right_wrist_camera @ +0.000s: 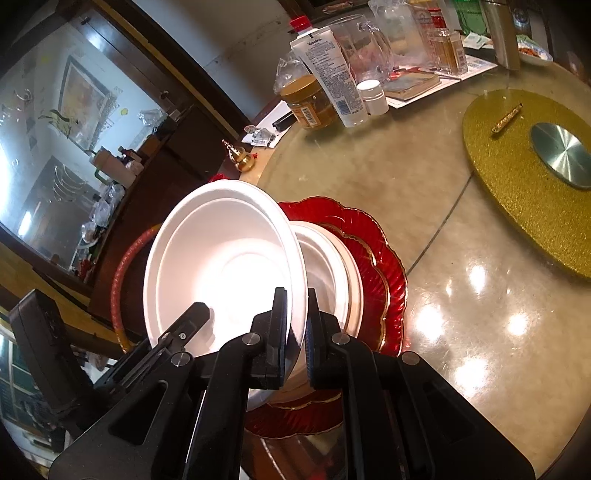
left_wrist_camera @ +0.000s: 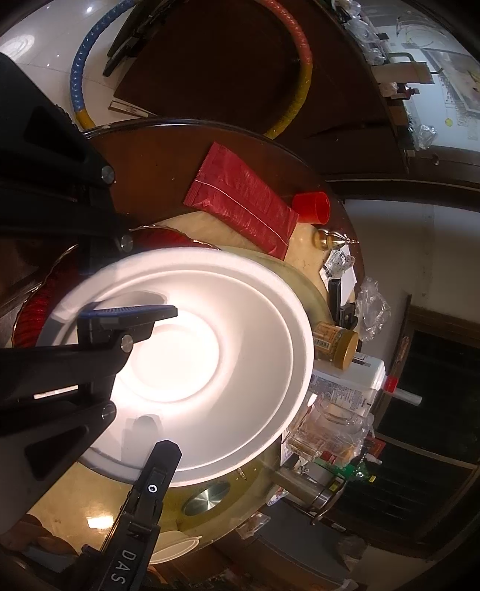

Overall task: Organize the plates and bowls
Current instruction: 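Lower the right gripper's white bowl into the stack while the left holds its bowl, then lower the left gripper's white bowl onto the stack and open both grippers, then move both grippers to the beige pulp bowls on the lazy susan, then grasp a beige pulp bowl rim with each gripper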

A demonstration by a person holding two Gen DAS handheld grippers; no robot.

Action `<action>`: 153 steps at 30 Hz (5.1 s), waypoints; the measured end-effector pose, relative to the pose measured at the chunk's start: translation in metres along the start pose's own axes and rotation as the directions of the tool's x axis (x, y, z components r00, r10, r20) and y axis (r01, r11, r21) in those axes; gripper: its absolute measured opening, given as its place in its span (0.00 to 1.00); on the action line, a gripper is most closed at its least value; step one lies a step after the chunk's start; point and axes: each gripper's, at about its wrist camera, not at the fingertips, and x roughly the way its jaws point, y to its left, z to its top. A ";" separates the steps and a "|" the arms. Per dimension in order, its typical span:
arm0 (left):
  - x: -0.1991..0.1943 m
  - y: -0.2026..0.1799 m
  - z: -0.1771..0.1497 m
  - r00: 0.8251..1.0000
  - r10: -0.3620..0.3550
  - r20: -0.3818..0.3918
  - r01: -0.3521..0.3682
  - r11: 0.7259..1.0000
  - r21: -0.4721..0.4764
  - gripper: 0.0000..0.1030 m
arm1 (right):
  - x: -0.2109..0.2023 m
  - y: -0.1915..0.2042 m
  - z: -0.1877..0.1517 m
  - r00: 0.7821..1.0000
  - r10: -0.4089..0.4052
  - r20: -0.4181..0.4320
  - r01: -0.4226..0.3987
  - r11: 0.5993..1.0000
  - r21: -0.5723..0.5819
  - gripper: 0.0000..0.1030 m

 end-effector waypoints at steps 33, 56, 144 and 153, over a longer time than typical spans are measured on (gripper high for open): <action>0.004 -0.010 0.003 0.999 0.032 0.002 -0.032 0.999 0.030 0.11 | 0.003 -0.009 0.002 0.999 -0.001 -0.034 0.002 1.000 0.021 0.11; -0.046 -0.024 0.014 0.969 0.037 0.243 -0.026 0.998 -0.049 0.77 | -0.037 -0.048 0.000 0.996 0.074 0.050 -0.079 0.990 0.118 0.46; 0.120 -0.434 -0.041 0.907 -0.259 -0.332 0.372 0.862 0.345 0.15 | -0.219 -0.421 -0.010 0.920 -0.279 0.274 0.002 0.704 0.710 0.09; 0.103 -0.415 -0.037 0.933 -0.247 -0.263 0.334 0.868 0.367 0.16 | -0.215 -0.403 -0.007 0.926 -0.248 0.286 -0.003 0.752 0.660 0.09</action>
